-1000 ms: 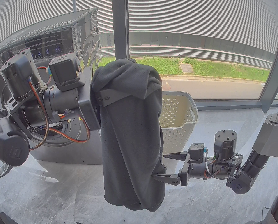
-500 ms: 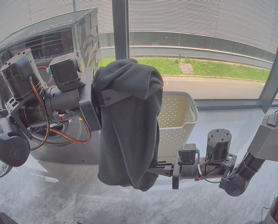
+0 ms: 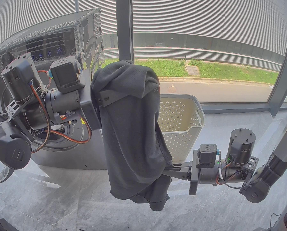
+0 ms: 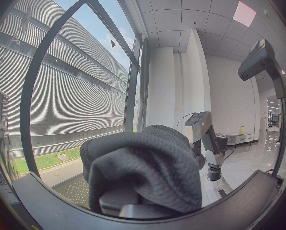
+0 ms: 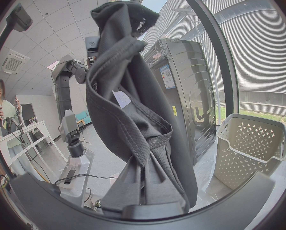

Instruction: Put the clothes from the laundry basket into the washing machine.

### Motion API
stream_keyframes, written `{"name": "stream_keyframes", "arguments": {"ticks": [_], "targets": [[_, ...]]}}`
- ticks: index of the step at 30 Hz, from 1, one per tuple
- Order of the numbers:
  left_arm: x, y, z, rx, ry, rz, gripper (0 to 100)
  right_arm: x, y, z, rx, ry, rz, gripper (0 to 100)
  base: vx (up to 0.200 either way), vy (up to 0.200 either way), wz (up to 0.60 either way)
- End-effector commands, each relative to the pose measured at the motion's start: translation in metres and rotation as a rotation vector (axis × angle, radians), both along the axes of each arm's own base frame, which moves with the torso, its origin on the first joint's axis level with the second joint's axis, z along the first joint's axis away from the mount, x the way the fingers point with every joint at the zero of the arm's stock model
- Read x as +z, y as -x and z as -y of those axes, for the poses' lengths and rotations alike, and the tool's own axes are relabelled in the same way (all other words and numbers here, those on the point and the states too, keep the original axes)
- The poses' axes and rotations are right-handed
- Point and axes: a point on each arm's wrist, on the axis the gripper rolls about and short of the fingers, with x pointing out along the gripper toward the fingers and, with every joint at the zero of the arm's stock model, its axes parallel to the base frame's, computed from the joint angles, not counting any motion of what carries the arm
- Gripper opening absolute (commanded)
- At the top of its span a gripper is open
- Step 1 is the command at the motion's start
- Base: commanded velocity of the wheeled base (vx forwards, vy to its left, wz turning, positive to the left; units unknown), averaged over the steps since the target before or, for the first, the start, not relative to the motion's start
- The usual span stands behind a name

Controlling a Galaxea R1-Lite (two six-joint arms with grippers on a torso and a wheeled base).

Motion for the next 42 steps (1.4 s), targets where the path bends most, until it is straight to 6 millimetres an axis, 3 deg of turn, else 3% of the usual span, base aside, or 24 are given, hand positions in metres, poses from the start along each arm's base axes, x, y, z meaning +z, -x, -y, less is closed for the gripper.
{"name": "stream_keyframes", "arguments": {"ticks": [1,7,14,24,31,42], "targets": [[-0.004,-0.005,0.000,0.025,-0.001,-0.010,0,0.016,0.013,0.011,-0.006,-0.022,0.033,0,0.000,0.000,0.00],[-0.009,-0.015,-0.011,0.118,0.001,-0.022,0,0.036,0.025,0.035,-0.053,-0.055,0.075,0,0.000,0.000,0.00],[-0.015,-0.014,-0.012,0.122,-0.007,-0.036,0,0.060,0.031,0.039,-0.059,-0.110,0.154,0,0.000,0.000,0.00],[-0.050,-0.010,-0.015,0.135,-0.030,-0.089,0,0.099,0.023,0.041,-0.132,-0.210,0.271,0,0.000,0.000,0.00],[-0.045,-0.018,-0.028,0.220,-0.006,-0.064,0,0.107,0.032,0.048,-0.148,-0.232,0.283,0,0.000,0.000,0.00],[-0.053,-0.009,-0.031,0.219,-0.009,-0.069,0,0.112,0.033,0.051,-0.156,-0.243,0.301,0,0.000,0.000,0.00]]}}
